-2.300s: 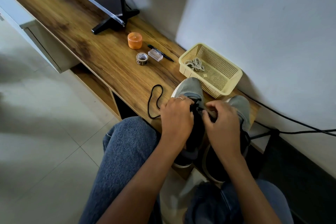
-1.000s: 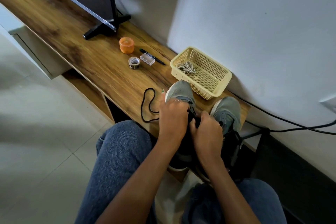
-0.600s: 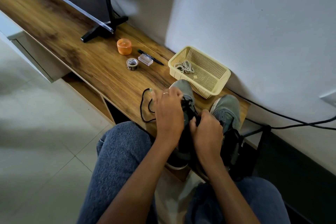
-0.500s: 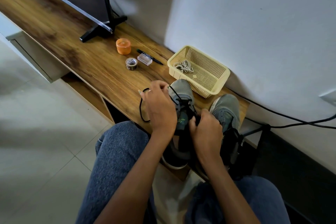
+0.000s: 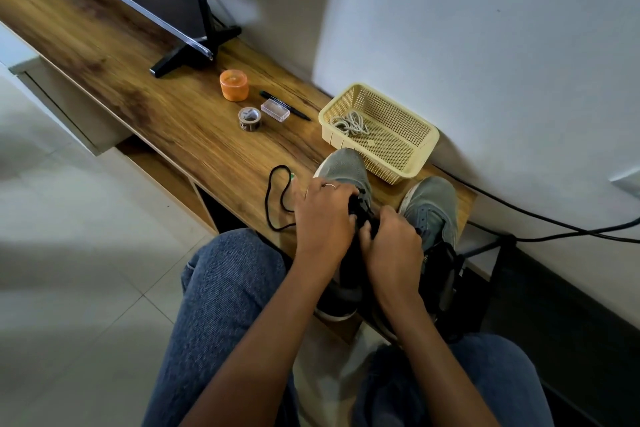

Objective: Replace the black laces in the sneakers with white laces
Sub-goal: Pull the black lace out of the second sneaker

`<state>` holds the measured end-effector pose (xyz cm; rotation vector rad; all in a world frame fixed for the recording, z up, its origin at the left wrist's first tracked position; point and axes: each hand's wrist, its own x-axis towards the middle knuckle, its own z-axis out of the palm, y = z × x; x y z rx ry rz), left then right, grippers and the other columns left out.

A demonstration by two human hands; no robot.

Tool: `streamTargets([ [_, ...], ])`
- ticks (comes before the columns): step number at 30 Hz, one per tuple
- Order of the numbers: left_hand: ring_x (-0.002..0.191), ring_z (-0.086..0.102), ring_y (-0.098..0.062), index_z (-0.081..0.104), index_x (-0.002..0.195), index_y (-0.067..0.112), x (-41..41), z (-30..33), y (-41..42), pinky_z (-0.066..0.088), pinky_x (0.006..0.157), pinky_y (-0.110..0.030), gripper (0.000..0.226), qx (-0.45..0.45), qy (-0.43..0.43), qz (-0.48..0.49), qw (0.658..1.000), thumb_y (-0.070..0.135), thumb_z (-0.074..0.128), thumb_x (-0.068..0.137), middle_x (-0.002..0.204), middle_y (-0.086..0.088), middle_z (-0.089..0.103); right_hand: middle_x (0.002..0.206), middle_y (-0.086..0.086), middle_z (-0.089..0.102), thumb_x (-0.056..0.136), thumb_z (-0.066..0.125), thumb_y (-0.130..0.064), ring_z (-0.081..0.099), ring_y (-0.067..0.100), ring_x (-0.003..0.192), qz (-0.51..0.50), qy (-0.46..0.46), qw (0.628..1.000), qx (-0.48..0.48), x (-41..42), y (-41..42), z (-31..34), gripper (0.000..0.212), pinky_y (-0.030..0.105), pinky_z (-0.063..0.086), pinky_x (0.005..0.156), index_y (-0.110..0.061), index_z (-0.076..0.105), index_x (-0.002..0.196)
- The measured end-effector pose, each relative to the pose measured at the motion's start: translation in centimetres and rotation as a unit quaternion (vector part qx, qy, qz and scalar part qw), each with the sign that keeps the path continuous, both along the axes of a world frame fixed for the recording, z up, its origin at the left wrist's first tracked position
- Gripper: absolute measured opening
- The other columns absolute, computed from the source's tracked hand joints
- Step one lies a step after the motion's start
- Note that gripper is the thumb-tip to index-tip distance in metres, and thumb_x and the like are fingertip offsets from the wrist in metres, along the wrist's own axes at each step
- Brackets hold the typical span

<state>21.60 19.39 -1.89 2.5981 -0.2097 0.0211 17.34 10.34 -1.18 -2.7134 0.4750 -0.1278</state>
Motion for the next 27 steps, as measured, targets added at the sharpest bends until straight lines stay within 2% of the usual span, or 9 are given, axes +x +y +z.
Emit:
streamTargets([
  [3,0.126,0.045,-0.018,0.064,0.114,0.027,-0.2,0.0,-0.2,0.000,0.117,-0.050,0.030,0.026,-0.020,0.016,0.999,0.030,0.069,0.085,0.110,0.004,0.068,0.089,0.008,0.058,0.094,0.050,-0.022,0.050,0.019,0.071,0.000,0.001,1.000,-0.003,0.0,0.1,0.0,0.015,0.028,0.032,0.060,-0.015,0.041,0.084],
  [6,0.111,0.055,-0.020,0.072,0.098,0.024,-0.5,0.0,-0.5,-0.002,0.116,-0.051,0.016,0.022,-0.055,0.040,0.997,0.033,0.068,0.085,0.091,0.003,0.071,0.089,0.009,0.059,0.094,0.050,-0.021,0.057,0.024,0.076,-0.003,0.003,1.000,-0.003,0.0,0.2,0.0,0.015,0.029,0.033,0.060,-0.014,0.042,0.084],
  [12,0.099,0.061,-0.021,0.073,0.084,0.021,-0.3,-0.2,-0.6,0.004,0.114,-0.060,0.011,-0.004,-0.090,0.053,0.994,0.030,0.068,0.086,0.073,0.003,0.069,0.091,0.009,0.060,0.094,0.050,-0.020,0.059,0.026,0.080,-0.005,0.008,1.000,-0.008,0.0,0.1,0.1,0.012,0.029,0.033,0.061,-0.009,0.051,0.092],
  [16,0.099,0.060,-0.018,0.064,0.101,0.020,-0.1,0.4,-0.5,0.003,0.116,-0.053,0.015,-0.050,-0.044,0.094,0.993,0.030,0.055,0.095,0.084,0.002,0.069,0.089,0.010,0.060,0.093,0.050,-0.019,0.059,0.026,0.078,-0.004,0.003,1.000,-0.009,-0.1,0.0,0.0,0.011,0.029,0.033,0.060,-0.009,0.051,0.091],
  [20,0.090,0.061,-0.015,0.052,0.112,0.023,-0.1,0.9,-0.3,0.017,0.116,-0.044,0.016,-0.182,-0.014,0.156,0.971,0.028,0.048,0.098,0.080,0.010,0.062,0.089,0.011,0.061,0.093,0.051,-0.019,0.060,0.028,0.078,-0.003,-0.005,1.000,-0.014,-0.1,0.1,-0.1,0.011,0.030,0.035,0.059,-0.008,0.052,0.091],
  [22,0.102,0.056,-0.015,0.045,0.125,0.025,-0.2,1.0,-0.2,0.022,0.113,-0.046,0.030,-0.172,-0.023,0.172,0.970,0.022,0.050,0.095,0.090,0.011,0.060,0.089,0.012,0.061,0.092,0.051,-0.019,0.060,0.029,0.078,-0.001,-0.006,1.000,-0.017,-0.1,0.2,-0.2,0.012,0.029,0.034,0.059,-0.007,0.052,0.091],
  [24,0.119,0.046,-0.018,0.046,0.129,0.029,-0.1,0.9,-0.2,0.020,0.113,-0.051,0.042,-0.136,-0.026,0.161,0.977,0.017,0.052,0.090,0.114,0.006,0.059,0.089,0.013,0.060,0.093,0.051,-0.019,0.060,0.030,0.078,0.000,-0.002,1.000,-0.022,-0.1,0.1,-0.2,0.013,0.030,0.034,0.059,-0.007,0.051,0.090],
  [27,0.132,0.034,-0.019,0.062,0.108,0.034,0.0,0.7,-0.1,0.006,0.113,-0.052,0.025,-0.084,-0.033,0.099,0.991,0.025,0.060,0.085,0.131,0.008,0.051,0.089,0.013,0.059,0.093,0.051,-0.020,0.059,0.030,0.078,0.005,0.004,1.000,-0.027,0.0,0.1,-0.2,0.013,0.031,0.033,0.058,-0.007,0.050,0.090],
])
